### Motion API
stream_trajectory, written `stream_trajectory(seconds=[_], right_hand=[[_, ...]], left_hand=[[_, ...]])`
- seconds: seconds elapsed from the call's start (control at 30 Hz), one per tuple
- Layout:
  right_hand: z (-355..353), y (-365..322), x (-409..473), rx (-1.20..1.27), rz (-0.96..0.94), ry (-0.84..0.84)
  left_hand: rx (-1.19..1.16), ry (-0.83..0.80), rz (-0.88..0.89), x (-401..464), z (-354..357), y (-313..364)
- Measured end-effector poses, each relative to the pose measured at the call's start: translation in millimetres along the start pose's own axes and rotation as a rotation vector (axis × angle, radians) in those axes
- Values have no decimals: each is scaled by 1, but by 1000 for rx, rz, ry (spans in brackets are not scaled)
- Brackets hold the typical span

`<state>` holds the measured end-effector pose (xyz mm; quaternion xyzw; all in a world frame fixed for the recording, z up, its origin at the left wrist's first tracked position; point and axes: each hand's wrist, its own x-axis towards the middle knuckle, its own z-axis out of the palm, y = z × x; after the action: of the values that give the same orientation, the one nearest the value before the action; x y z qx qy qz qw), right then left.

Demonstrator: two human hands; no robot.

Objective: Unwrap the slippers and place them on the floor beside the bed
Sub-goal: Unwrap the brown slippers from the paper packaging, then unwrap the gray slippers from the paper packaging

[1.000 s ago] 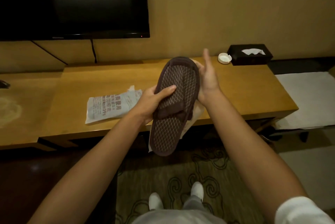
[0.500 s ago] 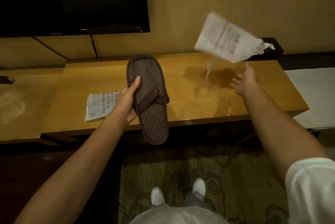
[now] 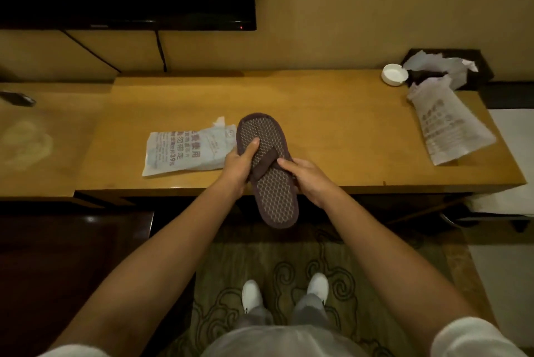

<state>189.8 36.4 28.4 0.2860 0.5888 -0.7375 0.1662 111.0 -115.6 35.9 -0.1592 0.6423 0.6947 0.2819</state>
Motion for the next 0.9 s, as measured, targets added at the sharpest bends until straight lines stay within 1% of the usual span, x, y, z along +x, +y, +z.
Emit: stream_trajectory(seconds=[0.03,0.1,0.17,0.2,0.3,0.33,0.37,0.4,0.43,0.47,0.53,0.57,0.6,0.67,0.7,0.77,0.83,0.87,0.9], right_hand=[[-4,0,3,20,-21,55],[-10,-1,14,71,-43,233],[-21,-1,28,16,-34,425],[-28,-2,36,-46,-29,487],[-43,-3,52,-317,20,539],[-43,-3,53,-484,24,566],[-40,-2,51,-703,-17,624],[-33,0,48,-930,-113,688],[-24,2,43,-1105,-236,733],[-13,2,38,-1182,-330,735],[12,7,26,-1202,-449,634],[21,10,23,-1216,-473,602],[29,15,21,-1233,-485,572],[43,21,18,-1270,-492,488],[45,22,18,-1256,-459,465],[53,20,20,-1213,-432,422],[54,11,24,-1127,-399,400],[56,3,23,-1072,-402,382],[59,-5,20,-1003,-419,350]], left_hand=[[130,-7,26,3,-1,-2],[445,31,134,9,-12,-4],[683,110,243,17,-38,-1],[779,148,289,21,-54,2],[1090,244,377,35,-104,11],[1165,252,385,41,-116,14],[1239,237,391,48,-125,18],[1334,204,395,54,-129,20],[1465,167,402,61,-132,22],[1622,135,420,71,-132,23],[1934,109,430,83,-134,25],[2034,77,433,95,-132,27],[2081,43,416,105,-128,29],[2075,-19,308,111,-126,30],[2068,-40,312,115,-121,30],[2064,-23,342,109,-122,31],[1904,-42,409,99,-123,36],[1753,-82,433,89,-128,39],[1557,-157,448,76,-133,42]])
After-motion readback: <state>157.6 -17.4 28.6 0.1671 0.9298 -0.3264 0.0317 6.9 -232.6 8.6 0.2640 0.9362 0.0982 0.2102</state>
